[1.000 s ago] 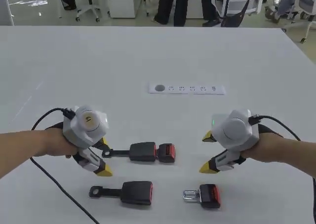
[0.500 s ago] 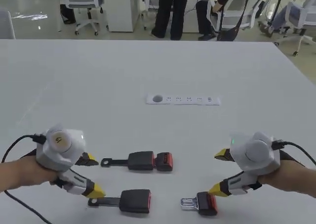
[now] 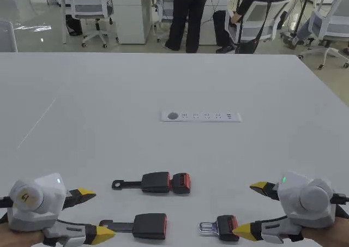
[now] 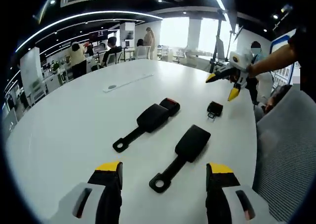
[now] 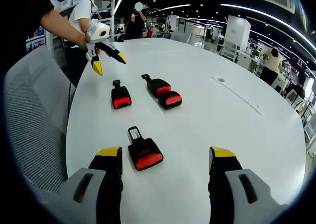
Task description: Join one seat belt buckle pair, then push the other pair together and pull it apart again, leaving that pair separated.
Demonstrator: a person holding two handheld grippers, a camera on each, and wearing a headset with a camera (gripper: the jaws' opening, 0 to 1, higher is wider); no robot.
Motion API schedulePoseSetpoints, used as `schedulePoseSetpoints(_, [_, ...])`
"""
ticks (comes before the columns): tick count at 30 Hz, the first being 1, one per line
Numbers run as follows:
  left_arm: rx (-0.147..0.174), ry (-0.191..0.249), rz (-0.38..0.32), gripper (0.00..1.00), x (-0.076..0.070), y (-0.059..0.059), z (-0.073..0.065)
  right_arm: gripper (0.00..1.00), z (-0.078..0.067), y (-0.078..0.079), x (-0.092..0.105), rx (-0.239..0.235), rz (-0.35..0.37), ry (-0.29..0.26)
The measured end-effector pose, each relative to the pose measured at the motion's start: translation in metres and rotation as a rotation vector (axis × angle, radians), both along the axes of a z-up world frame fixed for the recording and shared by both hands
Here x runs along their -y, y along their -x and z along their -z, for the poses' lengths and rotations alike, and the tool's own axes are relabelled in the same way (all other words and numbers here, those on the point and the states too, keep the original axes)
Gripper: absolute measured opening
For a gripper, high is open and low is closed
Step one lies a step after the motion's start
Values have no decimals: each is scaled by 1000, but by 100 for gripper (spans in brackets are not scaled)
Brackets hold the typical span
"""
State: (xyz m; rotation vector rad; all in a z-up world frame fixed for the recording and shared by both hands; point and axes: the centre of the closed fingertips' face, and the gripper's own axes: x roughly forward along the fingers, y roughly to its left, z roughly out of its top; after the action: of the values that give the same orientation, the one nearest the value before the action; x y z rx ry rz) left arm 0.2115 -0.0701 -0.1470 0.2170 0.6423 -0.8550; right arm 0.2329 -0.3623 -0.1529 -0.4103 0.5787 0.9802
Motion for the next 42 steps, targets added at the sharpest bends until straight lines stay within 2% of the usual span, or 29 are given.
schedulePoseSetpoints(2, [11,2,-9,72,1,3,-1,73,0,2,2,7,16,-13])
schedulePoseSetpoints(3, [30,6,-7,73,-5,1,-1,74,-1,3,3,15,34,-25])
schedulePoseSetpoints(5, [46,8,-9,75,-3,5,-1,78,-1,5,6,27,50,-46])
schedulePoseSetpoints(6, [49,12,-8,76,-2,6,-1,79,-6,9,5,35,57,-50])
schedulePoseSetpoints(8, [50,28,-13,78,3,10,-2,82,-5,13,6,43,65,-60])
schedulePoseSetpoints(11, [63,37,-19,83,-3,11,0,83,-7,19,7,42,76,-70])
schedulePoseSetpoints(15, [73,65,-55,90,-3,8,-3,89,-2,24,8,64,92,-85])
schedulePoseSetpoints(21, [87,85,-72,98,-1,12,-3,95,6,29,8,69,99,-89])
schedulePoseSetpoints(24, [87,98,-80,100,0,14,-2,99,5,33,5,76,96,-103])
schedulePoseSetpoints(27, [109,94,-70,100,4,18,-4,99,8,34,5,63,95,-102])
schedulePoseSetpoints(30, [128,95,-68,100,3,17,-5,99,7,36,5,59,95,-103])
schedulePoseSetpoints(33, [113,112,-79,100,7,18,-5,100,9,35,5,64,88,-106])
schedulePoseSetpoints(36, [115,104,-79,100,4,17,-4,100,10,33,7,69,95,-114])
schedulePoseSetpoints(38, [121,105,-83,100,9,18,-6,100,5,34,5,73,95,-119])
schedulePoseSetpoints(40, [125,106,-85,100,1,12,-6,100,2,35,4,72,95,-122])
schedulePoseSetpoints(42, [127,105,-83,100,3,12,-5,100,4,34,6,73,95,-121])
